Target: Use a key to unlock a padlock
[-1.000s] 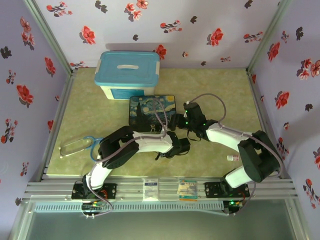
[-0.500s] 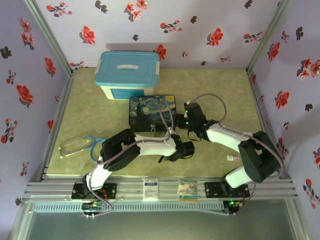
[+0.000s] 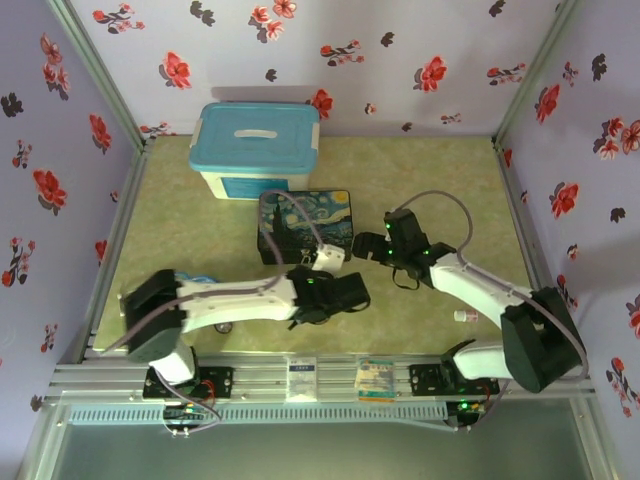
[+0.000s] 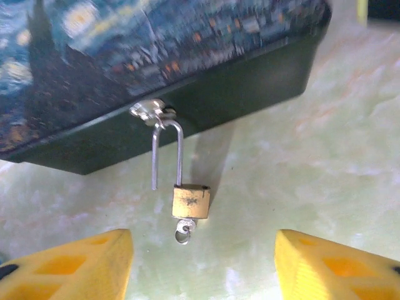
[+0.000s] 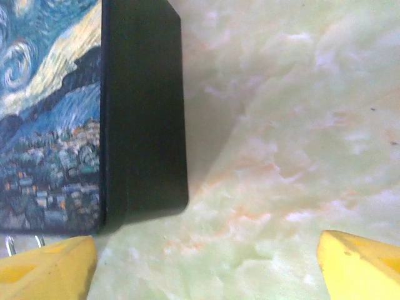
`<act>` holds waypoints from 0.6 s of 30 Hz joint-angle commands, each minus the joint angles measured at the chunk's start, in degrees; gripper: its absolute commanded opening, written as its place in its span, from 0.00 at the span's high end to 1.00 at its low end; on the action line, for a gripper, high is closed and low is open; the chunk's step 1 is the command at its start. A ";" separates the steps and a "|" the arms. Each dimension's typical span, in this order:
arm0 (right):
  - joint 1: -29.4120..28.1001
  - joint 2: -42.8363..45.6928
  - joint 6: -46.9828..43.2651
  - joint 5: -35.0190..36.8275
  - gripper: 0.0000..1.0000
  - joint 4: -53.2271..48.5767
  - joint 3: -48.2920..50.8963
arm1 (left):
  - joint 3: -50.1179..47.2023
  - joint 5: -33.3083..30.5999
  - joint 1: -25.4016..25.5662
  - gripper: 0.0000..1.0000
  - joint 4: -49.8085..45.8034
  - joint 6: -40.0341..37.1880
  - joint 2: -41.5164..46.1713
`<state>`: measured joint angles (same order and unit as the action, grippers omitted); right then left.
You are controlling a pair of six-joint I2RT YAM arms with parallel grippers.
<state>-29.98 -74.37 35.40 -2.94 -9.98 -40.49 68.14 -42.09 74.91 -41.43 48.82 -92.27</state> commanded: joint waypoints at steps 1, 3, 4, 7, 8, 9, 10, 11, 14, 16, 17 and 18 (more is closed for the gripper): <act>0.18 4.05 0.74 0.26 0.03 -6.13 1.60 | -5.50 2.34 -1.15 0.24 6.62 -2.40 6.47; -1.22 6.75 2.12 0.23 0.03 -7.53 2.35 | -9.50 3.22 -2.02 0.18 10.29 -1.70 11.25; -2.91 7.65 2.71 1.87 0.03 -8.95 2.15 | -11.30 3.76 -2.56 0.11 11.91 -0.93 13.26; -9.27 8.71 6.12 5.71 0.02 -11.24 1.68 | -19.22 9.39 -6.21 0.10 20.59 -0.08 20.41; -11.45 8.16 8.67 5.85 0.01 -10.70 1.59 | -21.88 10.93 -7.72 0.10 23.06 0.75 23.05; -13.26 7.13 10.97 4.84 0.01 -9.79 1.40 | -24.54 12.50 -9.38 0.10 25.26 1.48 25.44; -14.95 5.66 12.86 4.76 0.02 -9.39 0.86 | -26.73 13.47 -10.70 0.10 26.92 2.21 27.39; -17.44 4.05 14.35 6.26 0.03 -9.06 0.04 | -28.91 13.89 -11.88 0.11 28.30 2.83 29.74; -23.63 -2.56 17.50 11.29 0.04 -9.96 -4.38 | -33.24 13.89 -14.96 0.12 29.18 4.31 34.80; -25.57 -5.96 20.57 12.75 0.05 -10.04 -7.09 | -35.15 13.90 -16.38 0.13 29.54 5.40 36.72; -26.48 -6.71 22.18 13.13 0.05 -7.76 -7.17 | -35.90 13.82 -16.76 0.14 29.79 5.65 37.40; -27.26 -7.06 24.01 13.29 0.06 -4.83 -6.70 | -36.63 13.30 -16.99 0.14 30.04 6.28 38.07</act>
<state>-55.57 -80.42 52.01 5.56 -18.04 -45.50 33.32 -29.26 58.87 -15.31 52.47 -55.96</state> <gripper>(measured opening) 0.948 0.864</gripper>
